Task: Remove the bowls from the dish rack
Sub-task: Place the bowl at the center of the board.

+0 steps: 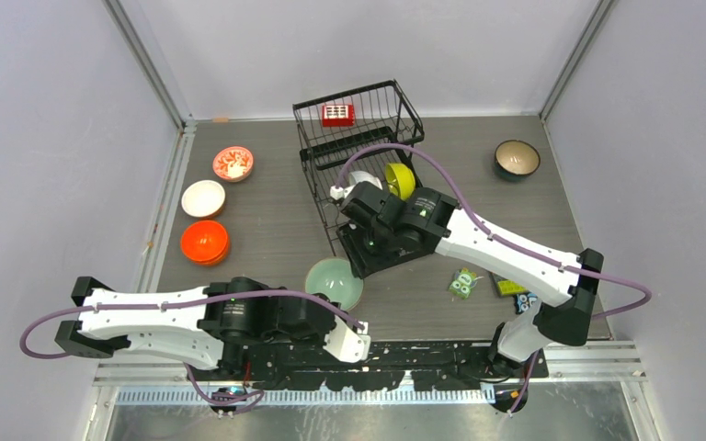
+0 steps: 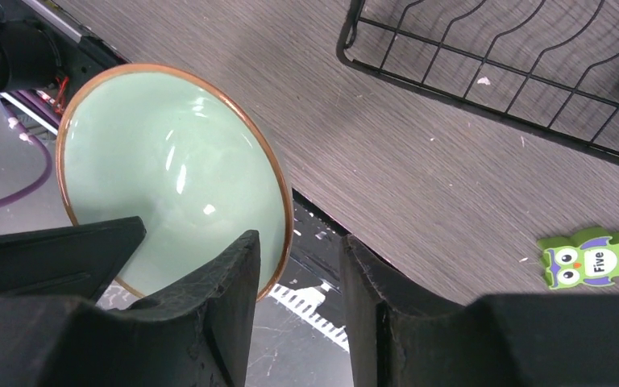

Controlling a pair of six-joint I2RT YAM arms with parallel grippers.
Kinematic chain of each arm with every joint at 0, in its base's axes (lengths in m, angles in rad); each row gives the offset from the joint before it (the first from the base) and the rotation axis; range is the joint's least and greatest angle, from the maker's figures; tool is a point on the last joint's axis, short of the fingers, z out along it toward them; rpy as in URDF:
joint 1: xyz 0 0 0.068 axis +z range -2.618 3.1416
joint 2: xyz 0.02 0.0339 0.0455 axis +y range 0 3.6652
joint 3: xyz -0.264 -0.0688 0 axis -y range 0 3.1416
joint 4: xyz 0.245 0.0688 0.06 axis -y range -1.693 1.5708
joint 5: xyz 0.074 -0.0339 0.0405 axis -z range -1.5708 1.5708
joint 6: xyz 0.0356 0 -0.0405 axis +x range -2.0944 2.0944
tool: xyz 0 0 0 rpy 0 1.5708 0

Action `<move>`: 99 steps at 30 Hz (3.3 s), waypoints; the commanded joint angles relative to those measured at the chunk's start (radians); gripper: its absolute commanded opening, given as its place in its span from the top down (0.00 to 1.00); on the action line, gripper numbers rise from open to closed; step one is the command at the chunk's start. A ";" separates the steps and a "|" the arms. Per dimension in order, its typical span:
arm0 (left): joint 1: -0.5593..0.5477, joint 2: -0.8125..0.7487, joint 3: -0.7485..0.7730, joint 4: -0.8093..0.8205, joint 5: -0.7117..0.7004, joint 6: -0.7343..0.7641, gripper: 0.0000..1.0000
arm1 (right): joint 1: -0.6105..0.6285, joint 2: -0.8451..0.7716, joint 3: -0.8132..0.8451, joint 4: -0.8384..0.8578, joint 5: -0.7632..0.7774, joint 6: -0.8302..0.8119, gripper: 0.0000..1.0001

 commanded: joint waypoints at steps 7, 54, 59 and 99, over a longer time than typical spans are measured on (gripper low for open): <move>-0.007 -0.018 0.046 0.037 -0.020 0.035 1.00 | 0.006 0.025 -0.010 0.088 -0.005 0.019 0.57; -0.009 -0.091 0.071 0.213 -0.234 -0.204 0.00 | 0.010 -0.150 -0.187 0.173 0.264 0.092 0.99; -0.007 -0.085 0.083 0.314 -0.267 -0.380 0.00 | 0.002 -0.247 -0.266 0.216 0.460 0.135 0.99; 0.448 0.196 0.039 0.313 -0.285 -1.565 0.53 | -0.028 -0.470 -0.528 0.457 0.492 0.407 0.99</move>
